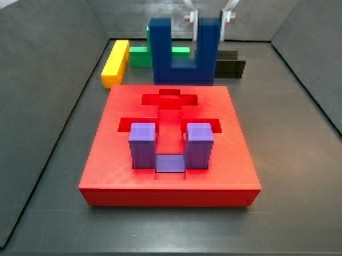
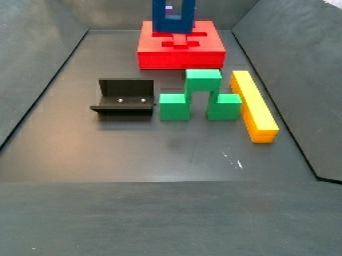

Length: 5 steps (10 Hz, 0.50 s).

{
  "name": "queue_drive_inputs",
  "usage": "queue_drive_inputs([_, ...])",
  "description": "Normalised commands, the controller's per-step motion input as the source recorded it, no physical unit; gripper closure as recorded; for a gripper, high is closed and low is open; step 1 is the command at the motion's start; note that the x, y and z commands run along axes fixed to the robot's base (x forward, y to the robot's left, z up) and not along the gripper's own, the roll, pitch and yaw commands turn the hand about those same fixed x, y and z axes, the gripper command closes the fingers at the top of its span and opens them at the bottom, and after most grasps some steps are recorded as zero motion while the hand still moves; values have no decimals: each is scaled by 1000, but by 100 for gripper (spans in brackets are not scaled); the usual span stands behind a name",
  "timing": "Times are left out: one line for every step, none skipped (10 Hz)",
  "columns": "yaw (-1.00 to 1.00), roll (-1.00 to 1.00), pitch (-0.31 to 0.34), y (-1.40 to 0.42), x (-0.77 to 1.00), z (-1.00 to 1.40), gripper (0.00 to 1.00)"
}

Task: Pick up the blue object. Move up. Place the blue object on the fixture. Regrasp the blue object. Move to above the board. Insert the blue object.
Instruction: Insert the blue object.

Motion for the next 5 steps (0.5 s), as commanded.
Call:
queue_drive_inputs([126,0,-227,-31,-194,-377,100])
queue_drive_inputs([120,0,-251,-63,-243,-391,100])
queue_drive_inputs([120,-1,-236,-37,-237,-323,100])
queue_drive_inputs([71,0,-199,-34,-269,-209,100])
queue_drive_inputs([11,41,-149,-40,-266,-74,100])
